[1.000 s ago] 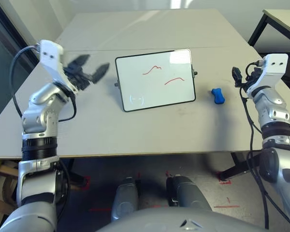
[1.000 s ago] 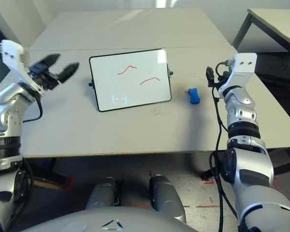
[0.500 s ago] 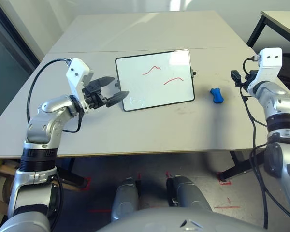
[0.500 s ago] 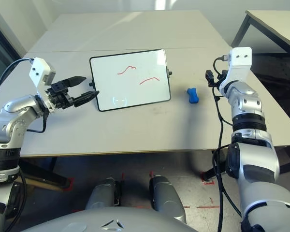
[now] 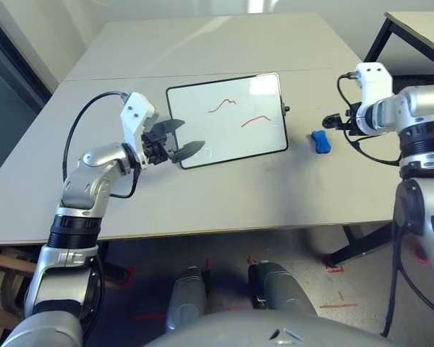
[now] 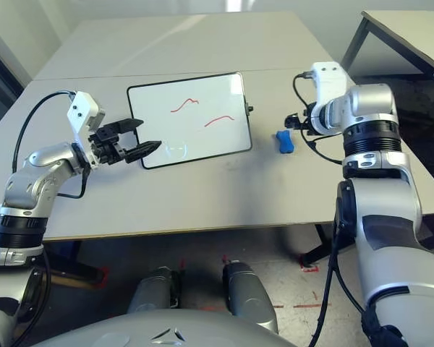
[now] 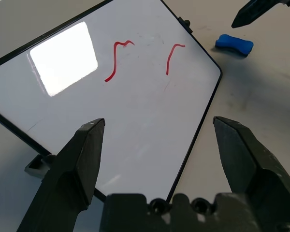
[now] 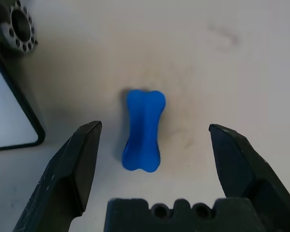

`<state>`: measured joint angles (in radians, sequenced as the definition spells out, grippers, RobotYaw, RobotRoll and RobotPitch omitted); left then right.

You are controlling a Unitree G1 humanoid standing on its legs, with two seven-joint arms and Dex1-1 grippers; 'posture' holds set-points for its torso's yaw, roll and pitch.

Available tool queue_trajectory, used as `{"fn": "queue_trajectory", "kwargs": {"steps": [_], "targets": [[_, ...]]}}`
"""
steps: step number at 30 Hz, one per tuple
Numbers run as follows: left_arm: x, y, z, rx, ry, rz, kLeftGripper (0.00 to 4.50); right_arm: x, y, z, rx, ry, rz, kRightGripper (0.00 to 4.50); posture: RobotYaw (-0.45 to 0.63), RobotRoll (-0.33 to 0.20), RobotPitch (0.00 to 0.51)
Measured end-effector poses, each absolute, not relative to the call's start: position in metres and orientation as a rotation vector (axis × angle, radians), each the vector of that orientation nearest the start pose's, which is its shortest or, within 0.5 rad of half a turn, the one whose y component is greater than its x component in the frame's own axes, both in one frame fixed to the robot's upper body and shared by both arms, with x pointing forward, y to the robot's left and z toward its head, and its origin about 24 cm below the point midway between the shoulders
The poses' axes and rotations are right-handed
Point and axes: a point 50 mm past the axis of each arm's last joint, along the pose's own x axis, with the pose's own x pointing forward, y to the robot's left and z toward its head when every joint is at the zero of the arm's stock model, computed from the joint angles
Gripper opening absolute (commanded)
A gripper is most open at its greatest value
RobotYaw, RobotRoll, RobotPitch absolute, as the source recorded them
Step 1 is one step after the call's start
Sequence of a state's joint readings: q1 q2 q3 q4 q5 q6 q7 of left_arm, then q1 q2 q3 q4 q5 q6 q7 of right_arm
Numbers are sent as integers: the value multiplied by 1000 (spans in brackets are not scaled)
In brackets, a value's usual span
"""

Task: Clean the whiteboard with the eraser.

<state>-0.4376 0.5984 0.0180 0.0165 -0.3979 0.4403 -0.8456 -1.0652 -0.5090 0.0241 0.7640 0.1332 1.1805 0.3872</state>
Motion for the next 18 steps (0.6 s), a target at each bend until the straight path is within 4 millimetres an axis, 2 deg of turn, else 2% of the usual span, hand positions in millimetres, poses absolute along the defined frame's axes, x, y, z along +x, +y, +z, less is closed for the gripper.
{"fn": "queue_trajectory", "kwargs": {"steps": [10, 18], "targets": [[304, 200, 149, 181, 103, -856, 4500, 375, -231, 131, -65, 925, 88, 4466, -88, 0, 52], [303, 199, 148, 179, 103, -858, 4500, 380, -230, 126, -77, 926, 85, 4466, -84, 0, 53]]}}
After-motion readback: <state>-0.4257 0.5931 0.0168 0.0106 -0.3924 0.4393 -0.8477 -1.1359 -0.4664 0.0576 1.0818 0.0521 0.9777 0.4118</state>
